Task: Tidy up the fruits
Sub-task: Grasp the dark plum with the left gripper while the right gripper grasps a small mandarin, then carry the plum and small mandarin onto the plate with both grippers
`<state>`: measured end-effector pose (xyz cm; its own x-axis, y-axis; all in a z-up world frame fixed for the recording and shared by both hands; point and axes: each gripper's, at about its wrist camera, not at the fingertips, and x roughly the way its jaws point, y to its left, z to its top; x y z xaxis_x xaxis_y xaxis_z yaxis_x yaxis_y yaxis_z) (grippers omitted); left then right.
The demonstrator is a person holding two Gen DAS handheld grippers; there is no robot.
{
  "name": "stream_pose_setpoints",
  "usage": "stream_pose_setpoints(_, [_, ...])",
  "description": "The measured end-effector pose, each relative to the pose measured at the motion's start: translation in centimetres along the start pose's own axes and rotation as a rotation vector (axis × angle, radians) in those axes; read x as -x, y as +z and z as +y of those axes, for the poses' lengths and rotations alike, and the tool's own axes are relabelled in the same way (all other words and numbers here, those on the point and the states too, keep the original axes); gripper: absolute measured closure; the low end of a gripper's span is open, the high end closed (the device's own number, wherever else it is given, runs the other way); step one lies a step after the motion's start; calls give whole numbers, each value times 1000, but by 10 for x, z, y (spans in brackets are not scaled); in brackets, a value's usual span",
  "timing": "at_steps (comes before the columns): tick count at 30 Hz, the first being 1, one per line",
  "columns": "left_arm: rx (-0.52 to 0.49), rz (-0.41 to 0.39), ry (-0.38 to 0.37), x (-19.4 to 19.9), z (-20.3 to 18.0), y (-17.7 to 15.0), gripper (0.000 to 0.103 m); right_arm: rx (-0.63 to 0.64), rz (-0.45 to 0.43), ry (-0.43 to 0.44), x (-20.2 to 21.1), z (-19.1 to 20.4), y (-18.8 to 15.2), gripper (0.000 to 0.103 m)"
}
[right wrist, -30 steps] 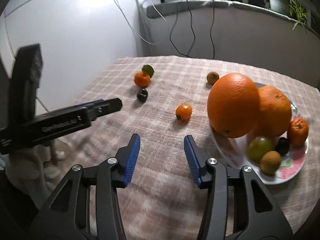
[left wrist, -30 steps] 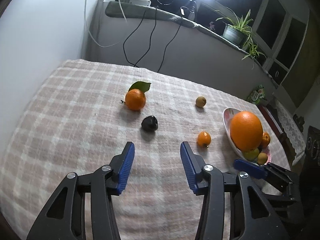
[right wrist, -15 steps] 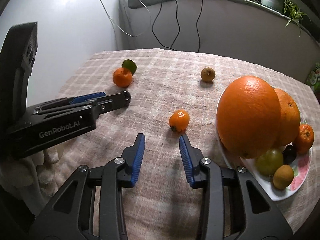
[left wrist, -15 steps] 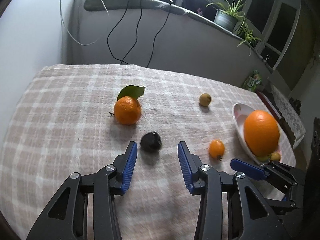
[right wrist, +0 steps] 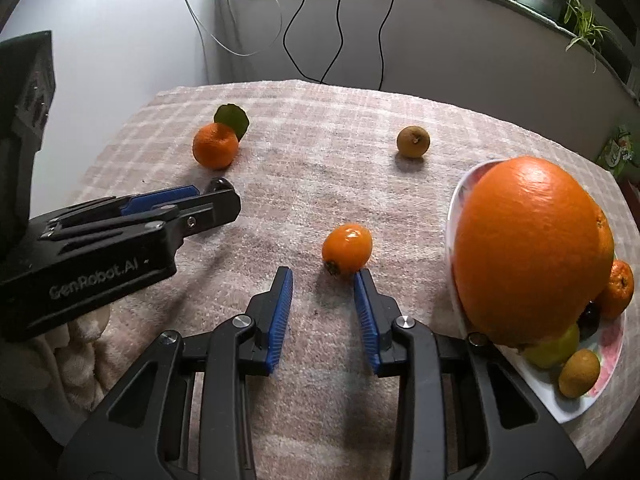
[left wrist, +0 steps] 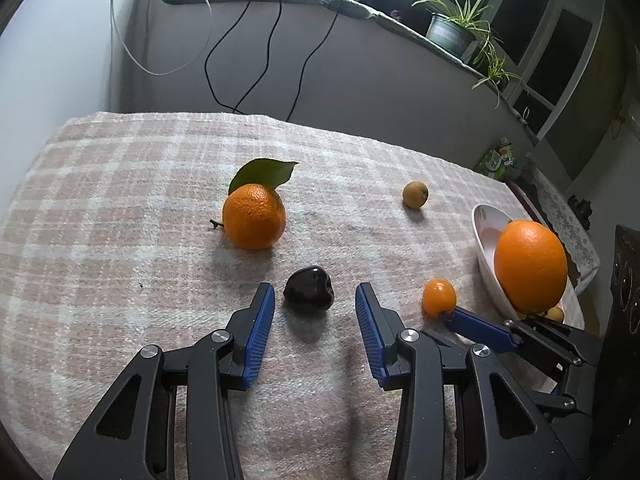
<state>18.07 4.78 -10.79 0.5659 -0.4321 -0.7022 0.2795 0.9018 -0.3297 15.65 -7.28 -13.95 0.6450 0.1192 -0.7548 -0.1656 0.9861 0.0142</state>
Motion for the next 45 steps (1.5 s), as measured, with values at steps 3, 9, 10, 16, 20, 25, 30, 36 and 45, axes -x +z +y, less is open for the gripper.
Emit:
stream_pose_setpoints(3, [3,3,-6,0,2,0,70,-7,6,0,-3,0,4,71])
stream_pose_setpoints(9, [8,6,-12,0,4,1,75,-8,17,-5,-13,6,15,71])
stream_pose_setpoints(10, [9,7,-11,0,4,1,76,-7,18,-3,-13,7,16,71])
stream_pose_setpoints(16, [25,2,-16,2,8,0,80,7,18,-16,-17,11,20,70])
stream_pose_setpoints(20, [28,-3,-12,4,9,-1,80,10,12,7,-20,11,23,77])
stream_pose_setpoints(25, [25,-6,0,5,8,-1,81,-12,4,39,-19,7,22,78])
stream_pose_setpoints(30, [40,-24,13,9,8,-2,81,-25,-11,69,-12,3,21,78])
stream_pose_setpoints(36, [51,-45,34,24,7,-8,81,-13,-44,106,3,5,20,78])
stream_pose_setpoints(45, [96,-79,58,55,3,-26,81,23,-85,183,36,5,7,78])
